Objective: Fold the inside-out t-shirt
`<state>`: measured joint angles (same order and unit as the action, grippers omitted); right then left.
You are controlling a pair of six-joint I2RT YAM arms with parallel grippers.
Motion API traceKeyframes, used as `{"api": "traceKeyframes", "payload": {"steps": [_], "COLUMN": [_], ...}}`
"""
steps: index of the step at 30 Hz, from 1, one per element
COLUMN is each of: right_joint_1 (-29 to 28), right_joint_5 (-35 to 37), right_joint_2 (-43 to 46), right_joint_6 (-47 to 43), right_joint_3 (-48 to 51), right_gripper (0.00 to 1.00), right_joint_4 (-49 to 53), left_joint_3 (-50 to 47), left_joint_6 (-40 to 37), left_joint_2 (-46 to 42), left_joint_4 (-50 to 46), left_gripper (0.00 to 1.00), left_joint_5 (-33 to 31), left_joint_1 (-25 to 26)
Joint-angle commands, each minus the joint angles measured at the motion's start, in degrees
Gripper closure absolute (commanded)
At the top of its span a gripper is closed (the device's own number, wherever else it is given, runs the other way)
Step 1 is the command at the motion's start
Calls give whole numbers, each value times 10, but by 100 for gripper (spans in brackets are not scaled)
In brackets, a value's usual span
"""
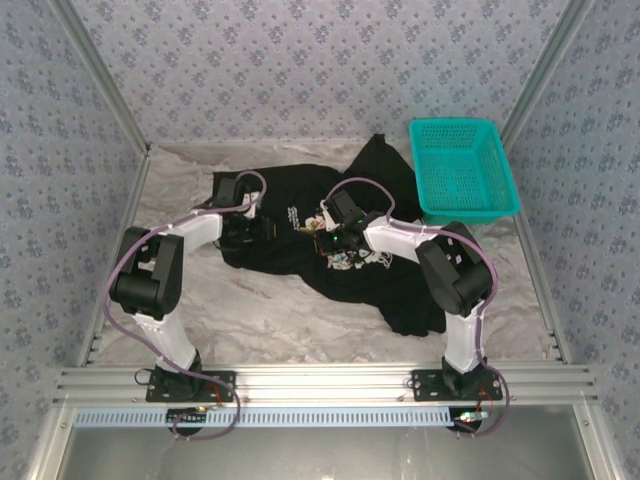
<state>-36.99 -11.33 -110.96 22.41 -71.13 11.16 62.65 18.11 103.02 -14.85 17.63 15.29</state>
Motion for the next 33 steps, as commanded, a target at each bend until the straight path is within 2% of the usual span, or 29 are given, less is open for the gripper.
{"api": "traceKeyframes", "payload": {"steps": [1,10,22,33], "right_joint_1": [3,2,2,-1], "right_joint_5": [-1,-3,-3,-26], "right_joint_2": [-6,-12,-9,-12], "right_joint_6": [-7,-6,-4,-10], "right_joint_3": [-2,-4,-4,-44], "right_gripper": [100,100,100,99], "right_joint_4": [2,1,3,2], "left_joint_3": [17,5,-3,-51], "left_joint_6": [-8,-14,-10,85], "left_joint_2": [-3,-35,-77,-219], "left_joint_4": [-5,-22,-37,-65], "left_gripper": [66,80,100,100], "left_joint_5": [10,-18,-12,59], "left_joint_1": [3,5,5,-25]}}
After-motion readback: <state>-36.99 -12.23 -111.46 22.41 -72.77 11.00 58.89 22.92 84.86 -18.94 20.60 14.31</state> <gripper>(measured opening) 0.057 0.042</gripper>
